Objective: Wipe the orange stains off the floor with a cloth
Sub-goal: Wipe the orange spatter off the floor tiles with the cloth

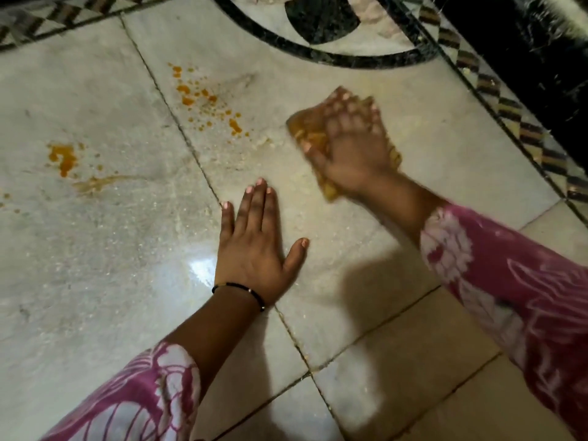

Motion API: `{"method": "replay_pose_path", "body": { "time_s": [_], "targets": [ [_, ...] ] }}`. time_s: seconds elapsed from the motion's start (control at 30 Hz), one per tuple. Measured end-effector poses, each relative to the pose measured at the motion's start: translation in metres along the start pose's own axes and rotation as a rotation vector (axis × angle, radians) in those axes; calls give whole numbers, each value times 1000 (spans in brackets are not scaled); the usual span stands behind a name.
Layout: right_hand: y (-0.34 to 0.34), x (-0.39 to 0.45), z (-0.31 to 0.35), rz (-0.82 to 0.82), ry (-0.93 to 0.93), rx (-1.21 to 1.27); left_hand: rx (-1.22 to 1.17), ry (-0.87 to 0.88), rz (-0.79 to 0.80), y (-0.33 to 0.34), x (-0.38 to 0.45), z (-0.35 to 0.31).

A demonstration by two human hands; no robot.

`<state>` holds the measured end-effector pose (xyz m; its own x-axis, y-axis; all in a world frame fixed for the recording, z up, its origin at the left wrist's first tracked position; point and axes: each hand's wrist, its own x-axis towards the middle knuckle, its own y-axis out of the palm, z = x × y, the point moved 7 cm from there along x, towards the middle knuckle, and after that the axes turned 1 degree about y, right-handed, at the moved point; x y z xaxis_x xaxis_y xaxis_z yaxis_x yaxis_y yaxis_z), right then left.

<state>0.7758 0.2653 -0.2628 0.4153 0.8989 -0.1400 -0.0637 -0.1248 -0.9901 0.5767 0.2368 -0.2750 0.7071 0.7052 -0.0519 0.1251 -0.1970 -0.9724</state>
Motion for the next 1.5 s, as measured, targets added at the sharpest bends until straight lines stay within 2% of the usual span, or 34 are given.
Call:
{"method": "replay_pose_path", "body": {
  "time_s": [0.07,0.13,0.2,0.3,0.4,0.43,0.5,0.6,0.67,0.73,0.8,0.87,0.93,1.0,1.07,1.17,1.27,1.4,1.5],
  "targets": [
    [2,-36,12,-29,-152,-40,-7,4,-4,-2,0,0],
    [6,-65,-9,-82,-176,-29,-18,15,-15,0,1,1],
    [4,-70,-49,-86,-59,23,-25,16,-18,1,1,1],
    [0,-34,-93,-26,188,12,-35,11,-15,3,1,2],
    [-8,31,-88,-19,340,32,-35,3,-21,3,2,3],
    [-9,49,-77,2,338,23,-35,1,-19,2,2,2],
    [-10,64,-44,26,235,-5,-32,7,-14,2,2,1],
    [-3,29,5,-3,-56,-28,-28,11,-22,1,3,1],
    [2,-18,14,-27,-224,-50,-32,5,-27,1,3,2],
    [6,-57,-3,-43,-288,-35,-46,7,-33,1,3,2],
    [3,-63,-40,-40,-189,25,-62,7,-37,2,2,3],
    [-2,-39,-72,-50,18,46,-68,4,-36,3,2,4],
    [-12,2,-84,-80,230,65,-60,6,-27,4,2,4],
    [-16,44,-71,-28,338,82,-39,1,-19,6,0,4],
    [-15,67,-35,29,254,44,-34,-1,-18,5,0,3],
    [-10,45,8,10,-22,25,-39,6,-33,3,2,3],
    [-8,-10,-4,-40,-196,39,-43,10,-30,4,1,3],
    [-11,-21,-66,-34,1,136,-50,11,-30,5,2,4],
    [-16,19,-69,-74,165,146,-45,1,-19,8,1,5]
  ]
}}
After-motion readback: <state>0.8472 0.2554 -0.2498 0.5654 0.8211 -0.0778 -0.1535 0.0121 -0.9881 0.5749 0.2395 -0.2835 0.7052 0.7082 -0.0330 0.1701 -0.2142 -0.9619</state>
